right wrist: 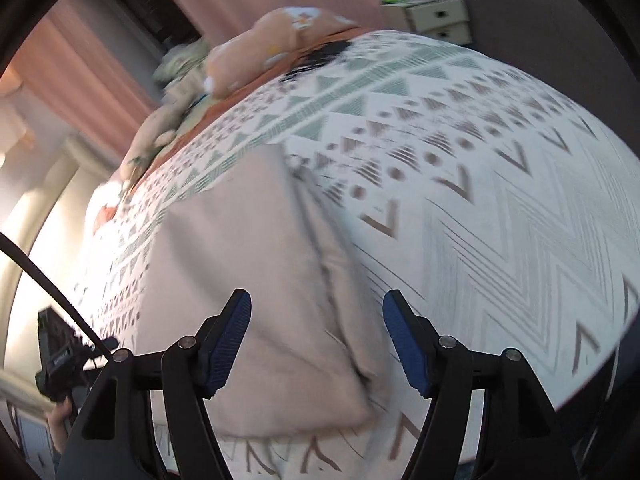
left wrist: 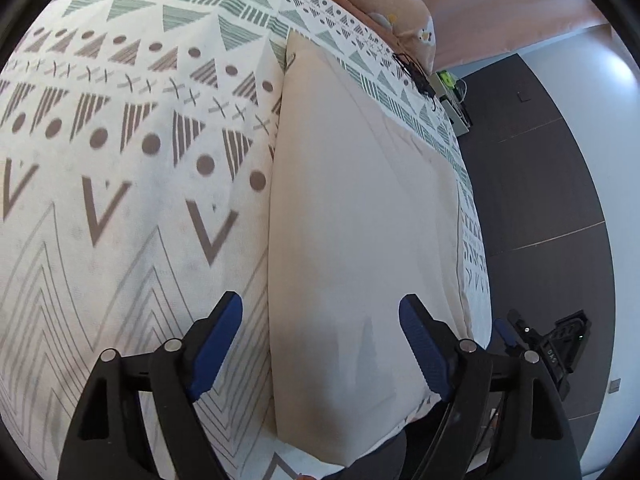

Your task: Fold large clothes

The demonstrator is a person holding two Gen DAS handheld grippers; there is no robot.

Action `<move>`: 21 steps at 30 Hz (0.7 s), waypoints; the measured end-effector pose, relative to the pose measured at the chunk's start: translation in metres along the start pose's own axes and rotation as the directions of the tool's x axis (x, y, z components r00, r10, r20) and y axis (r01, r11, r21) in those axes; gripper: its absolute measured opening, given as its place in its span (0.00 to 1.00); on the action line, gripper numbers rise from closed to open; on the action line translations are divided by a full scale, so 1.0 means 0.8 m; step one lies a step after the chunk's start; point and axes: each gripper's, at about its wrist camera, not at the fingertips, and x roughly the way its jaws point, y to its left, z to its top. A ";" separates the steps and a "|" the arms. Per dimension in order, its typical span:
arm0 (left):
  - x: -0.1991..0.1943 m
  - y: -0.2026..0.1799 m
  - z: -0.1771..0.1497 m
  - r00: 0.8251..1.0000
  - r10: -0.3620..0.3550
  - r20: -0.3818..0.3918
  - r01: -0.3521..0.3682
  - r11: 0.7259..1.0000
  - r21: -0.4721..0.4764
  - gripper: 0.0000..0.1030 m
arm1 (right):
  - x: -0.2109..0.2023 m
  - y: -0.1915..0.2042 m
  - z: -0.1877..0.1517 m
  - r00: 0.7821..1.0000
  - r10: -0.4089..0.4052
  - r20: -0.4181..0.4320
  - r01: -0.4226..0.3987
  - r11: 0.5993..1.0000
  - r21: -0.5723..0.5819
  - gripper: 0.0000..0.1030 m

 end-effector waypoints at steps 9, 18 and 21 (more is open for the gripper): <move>0.013 -0.003 0.041 1.000 0.016 0.023 -0.016 1.000 0.016 0.79 | 0.071 0.044 0.061 0.998 -0.013 -0.064 0.005 0.993 -0.121 0.65; 0.044 0.005 0.079 0.999 0.053 -0.008 -0.053 0.998 0.020 0.79 | 0.185 0.072 0.118 0.976 -0.138 -0.171 0.103 0.974 -0.200 0.65; 0.056 0.002 0.092 0.998 0.064 -0.006 -0.064 0.997 0.034 0.79 | 0.223 0.076 0.131 0.962 -0.174 -0.210 0.129 0.969 -0.213 0.65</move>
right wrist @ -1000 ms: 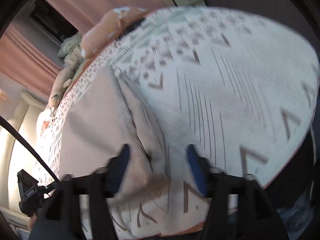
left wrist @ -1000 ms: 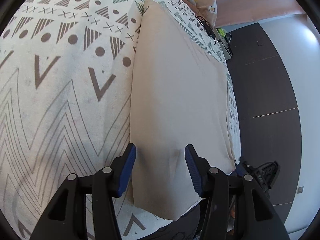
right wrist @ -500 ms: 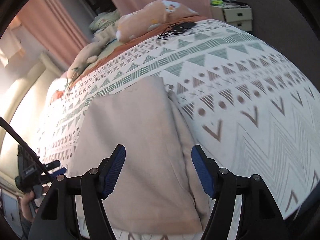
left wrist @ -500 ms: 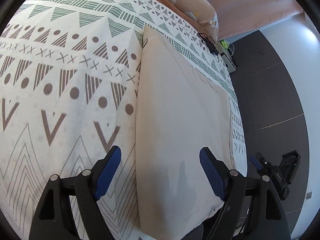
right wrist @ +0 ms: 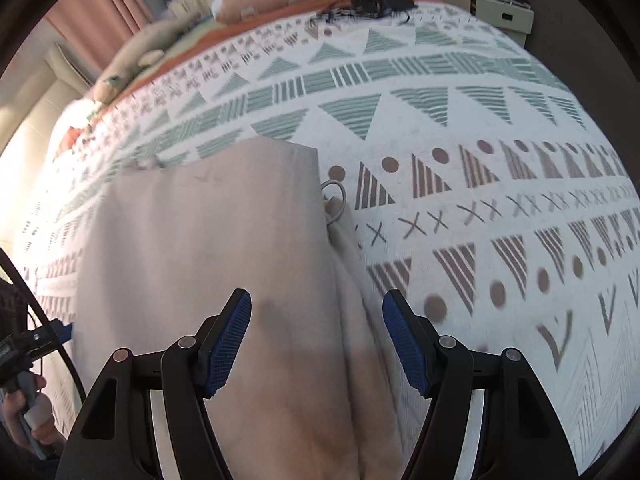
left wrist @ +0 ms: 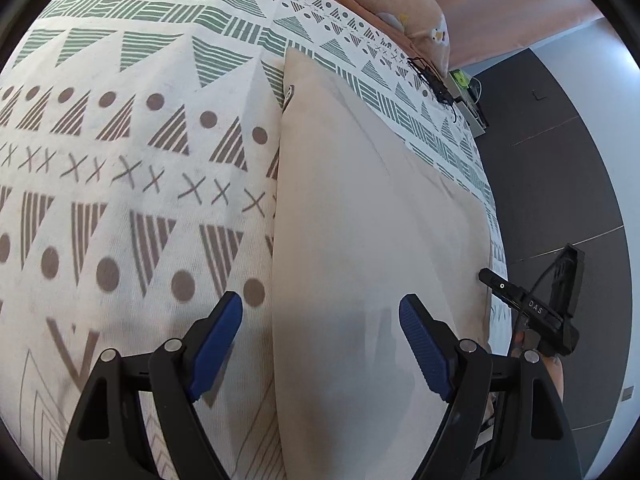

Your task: Fold large clothes

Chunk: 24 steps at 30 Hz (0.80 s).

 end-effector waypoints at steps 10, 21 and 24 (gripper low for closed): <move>0.017 -0.017 0.030 0.998 -0.017 0.053 0.014 0.997 0.071 0.74 | 0.058 -0.006 0.039 0.989 -0.149 0.017 0.149 0.989 -0.012 0.61; 0.038 -0.010 0.034 1.000 0.004 0.011 -0.005 0.998 0.061 0.69 | 0.070 -0.048 0.037 0.973 0.213 -0.084 -0.202 0.972 0.123 0.61; 0.038 -0.009 0.033 1.000 0.008 0.008 -0.008 0.998 0.068 0.69 | 0.077 -0.058 0.028 0.948 0.301 -0.107 -0.284 0.948 0.145 0.61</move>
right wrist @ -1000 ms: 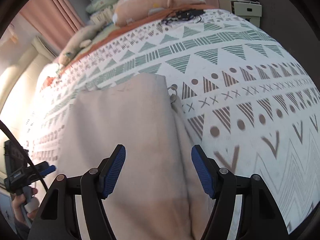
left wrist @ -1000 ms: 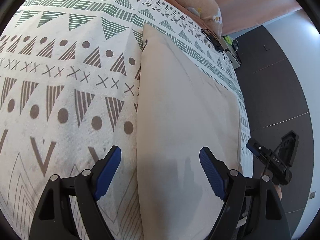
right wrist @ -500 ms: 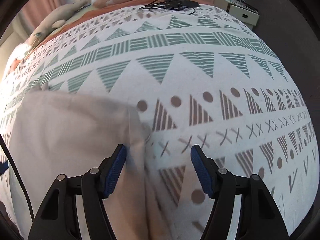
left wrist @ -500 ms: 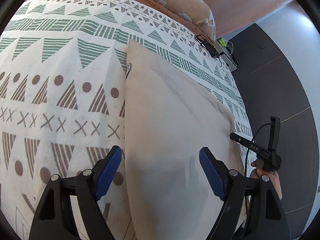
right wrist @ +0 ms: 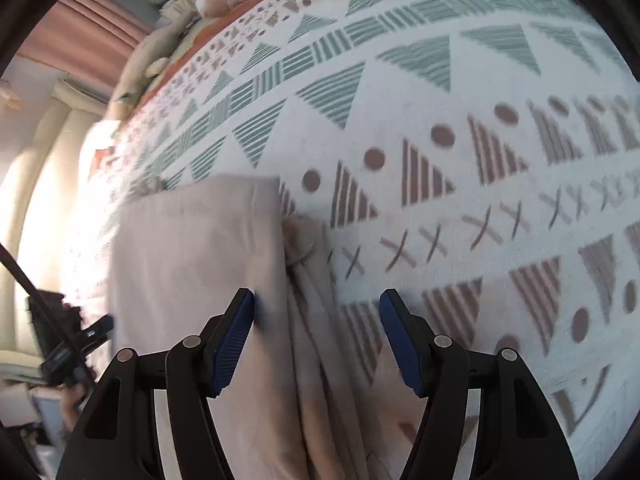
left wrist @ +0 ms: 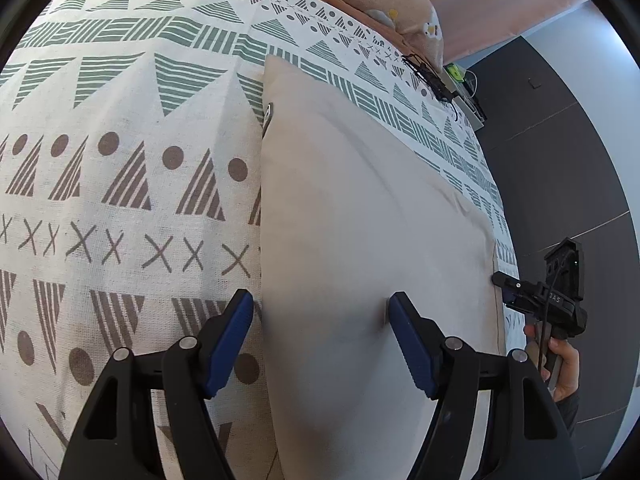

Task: Fold large clothes
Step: 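Grasp the folded dress edge with the right gripper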

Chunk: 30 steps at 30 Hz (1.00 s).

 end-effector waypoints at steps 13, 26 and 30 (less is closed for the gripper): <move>0.022 -0.004 0.018 0.999 0.032 -0.009 -0.032 0.999 0.020 0.61 | 0.081 -0.002 0.040 0.956 0.265 -0.124 -0.263 0.964 0.029 0.61; 0.027 -0.019 0.039 0.995 0.101 0.018 -0.101 0.994 0.028 0.22 | 0.118 0.020 0.047 0.970 0.235 -0.065 -0.237 0.971 -0.022 0.15; 0.003 -0.033 0.036 0.992 0.108 0.063 -0.111 0.993 0.041 0.17 | 0.099 0.048 0.040 0.976 0.216 -0.014 -0.217 0.975 -0.056 0.12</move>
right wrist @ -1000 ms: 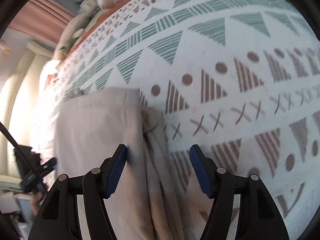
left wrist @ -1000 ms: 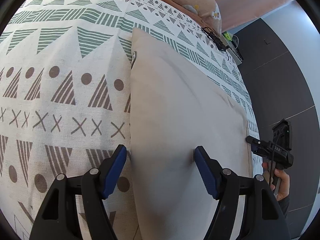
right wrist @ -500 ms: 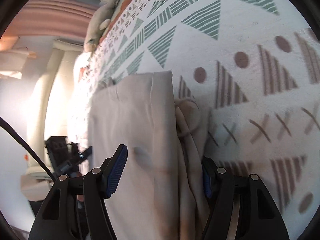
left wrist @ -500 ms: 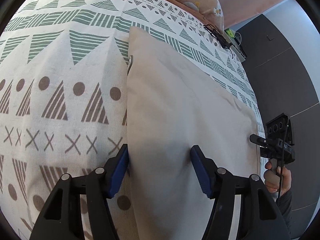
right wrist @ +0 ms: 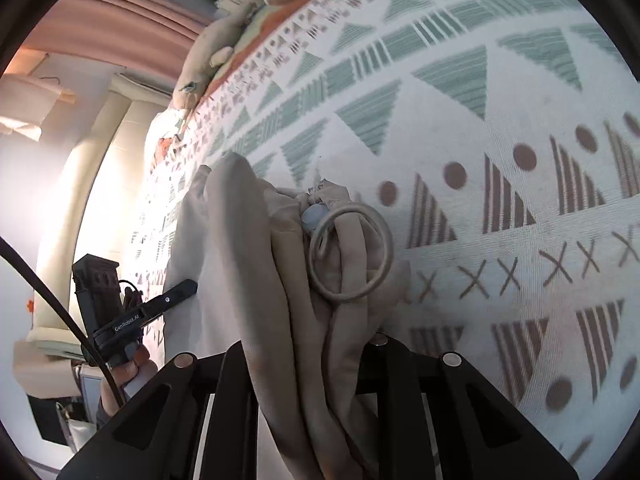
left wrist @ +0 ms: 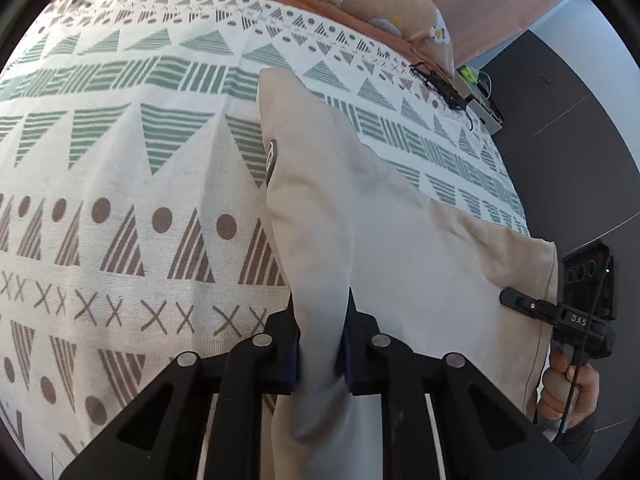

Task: Fold large clothes
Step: 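Grasp the folded dress edge with the right gripper, then lift the folded dress with the right gripper while the left gripper holds its other end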

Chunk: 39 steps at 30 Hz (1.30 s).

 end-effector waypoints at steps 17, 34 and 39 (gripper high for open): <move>-0.182 -0.068 -0.055 0.972 -0.056 0.229 0.035 0.995 0.091 0.15 | -0.121 0.123 -0.115 0.971 0.027 0.236 0.009 0.988 -0.152 0.12; -0.309 -0.115 -0.131 0.944 -0.152 0.292 0.110 0.982 0.156 0.14 | -0.281 0.165 -0.241 0.928 0.032 0.372 0.070 0.964 -0.257 0.11; -0.344 -0.145 -0.151 0.938 -0.188 0.291 0.136 0.972 0.190 0.14 | -0.337 0.177 -0.271 0.915 0.024 0.403 0.095 0.957 -0.273 0.11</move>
